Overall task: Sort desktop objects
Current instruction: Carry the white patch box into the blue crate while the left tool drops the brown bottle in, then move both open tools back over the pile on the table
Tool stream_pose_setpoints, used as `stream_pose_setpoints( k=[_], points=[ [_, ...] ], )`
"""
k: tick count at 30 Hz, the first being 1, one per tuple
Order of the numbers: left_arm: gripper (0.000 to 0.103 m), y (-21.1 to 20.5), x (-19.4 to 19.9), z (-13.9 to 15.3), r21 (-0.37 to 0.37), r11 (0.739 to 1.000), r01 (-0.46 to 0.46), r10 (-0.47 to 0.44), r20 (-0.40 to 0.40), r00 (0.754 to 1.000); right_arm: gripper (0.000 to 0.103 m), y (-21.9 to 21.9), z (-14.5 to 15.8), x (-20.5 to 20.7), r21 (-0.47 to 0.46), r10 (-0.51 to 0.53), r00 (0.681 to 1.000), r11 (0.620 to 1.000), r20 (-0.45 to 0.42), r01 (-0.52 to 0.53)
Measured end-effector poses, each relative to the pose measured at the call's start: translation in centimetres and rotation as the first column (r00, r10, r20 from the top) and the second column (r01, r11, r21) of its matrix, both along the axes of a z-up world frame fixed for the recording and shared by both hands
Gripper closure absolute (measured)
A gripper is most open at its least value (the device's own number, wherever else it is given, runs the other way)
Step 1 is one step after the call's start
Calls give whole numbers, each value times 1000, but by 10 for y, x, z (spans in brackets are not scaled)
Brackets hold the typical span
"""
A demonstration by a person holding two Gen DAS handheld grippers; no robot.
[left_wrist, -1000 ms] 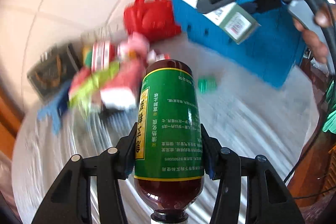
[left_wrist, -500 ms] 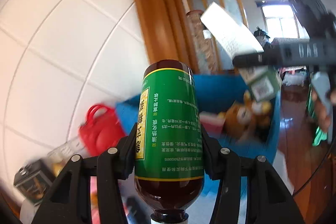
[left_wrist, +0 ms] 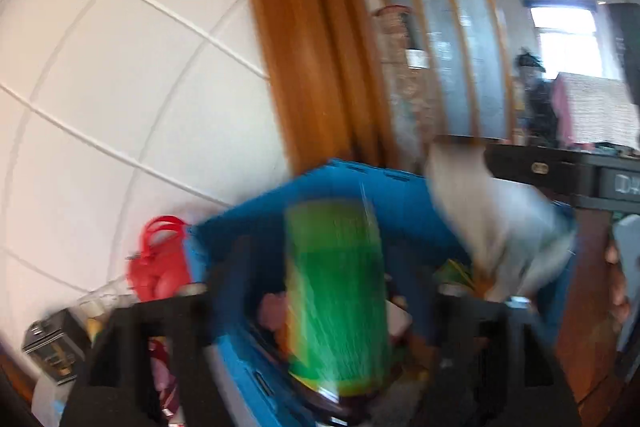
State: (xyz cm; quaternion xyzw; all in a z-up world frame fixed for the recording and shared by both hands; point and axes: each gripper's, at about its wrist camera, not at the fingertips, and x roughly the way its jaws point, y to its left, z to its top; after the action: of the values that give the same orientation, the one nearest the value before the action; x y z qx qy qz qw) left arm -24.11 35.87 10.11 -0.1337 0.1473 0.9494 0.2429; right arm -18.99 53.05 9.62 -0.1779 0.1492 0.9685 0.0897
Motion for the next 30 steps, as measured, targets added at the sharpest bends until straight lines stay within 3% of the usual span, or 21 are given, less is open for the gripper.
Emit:
stream_pose_setpoints(
  k=[2, 10, 18, 30],
  points=[
    [6, -1, 1, 6, 19, 997, -75, 76, -31, 997, 0, 3, 7, -1, 12, 8, 1000, 1000, -4, -7],
    [6, -17, 10, 5, 54, 976, -213, 214, -18, 977, 0, -5, 10, 24, -5, 30, 997, 1000, -73, -30],
    [6, -24, 21, 1, 61, 961, -268, 270, -28, 962, 0, -18, 5, 44, -22, 66, 994, 997, -83, -68],
    [6, -78, 33, -7, 116, 947, -301, 303, 2, 953, 0, -51, 2, 61, -23, 73, 996, 997, -60, -75]
  ],
)
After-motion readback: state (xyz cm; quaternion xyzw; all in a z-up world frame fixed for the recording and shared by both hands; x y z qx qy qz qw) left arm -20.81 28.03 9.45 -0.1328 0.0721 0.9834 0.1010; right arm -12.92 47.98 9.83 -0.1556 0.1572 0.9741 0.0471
